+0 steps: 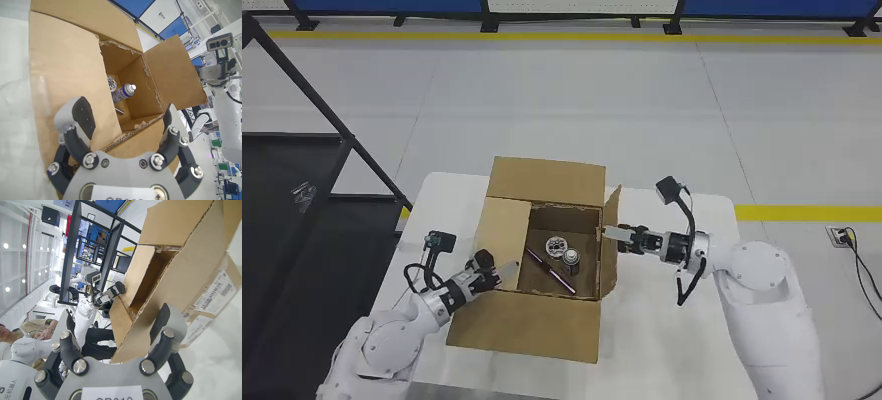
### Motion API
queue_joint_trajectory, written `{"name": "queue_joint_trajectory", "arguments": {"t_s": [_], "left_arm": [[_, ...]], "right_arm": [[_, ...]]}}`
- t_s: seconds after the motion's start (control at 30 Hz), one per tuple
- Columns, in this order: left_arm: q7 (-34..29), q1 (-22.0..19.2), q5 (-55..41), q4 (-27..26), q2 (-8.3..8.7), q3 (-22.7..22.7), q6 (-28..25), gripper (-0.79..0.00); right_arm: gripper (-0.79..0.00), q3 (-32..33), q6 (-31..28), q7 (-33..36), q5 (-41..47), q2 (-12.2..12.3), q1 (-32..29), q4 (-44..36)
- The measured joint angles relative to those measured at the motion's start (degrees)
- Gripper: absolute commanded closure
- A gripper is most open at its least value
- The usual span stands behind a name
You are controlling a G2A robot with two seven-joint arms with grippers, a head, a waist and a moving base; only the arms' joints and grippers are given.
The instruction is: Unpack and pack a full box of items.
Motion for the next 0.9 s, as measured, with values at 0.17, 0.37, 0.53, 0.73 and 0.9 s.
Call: {"name": "queue_joint_trajectory", "arguments": {"t_s": [0.17, 0.37, 0.53, 0.73, 0.9], "left_arm": [[0.87, -0.04, -0.16, 0.16, 0.04, 0.39, 0.62, -0.785], [1.34, 0.2, -2.39, 0.35, 0.13, 0.08, 0.97, -0.785], [1.44, 0.65, -3.94, 0.12, 0.31, -0.76, 0.94, -0.785], [1.41, 1.14, -4.86, -0.58, 0.52, -1.31, 0.93, -0.785], [2.19, 1.95, -5.7, -2.19, 0.74, -2.59, 0.6, -0.785]], "right_arm": [[-0.785, -4.75, 0.43, -6.36, -3.71, -0.34, -0.03, -2.19], [-0.785, -10.37, 1.15, -13.16, -8.42, -0.83, 0.1, -2.36], [-0.785, -14.28, 3.05, -19.11, -14.58, -1.16, -0.27, -2.49], [-0.785, -18.07, 4.59, -21.77, -18.34, -1.59, 0.8, -0.18], [-0.785, -20.16, 5.31, -22.99, -19.41, -1.96, 1.96, 2.16]]}}
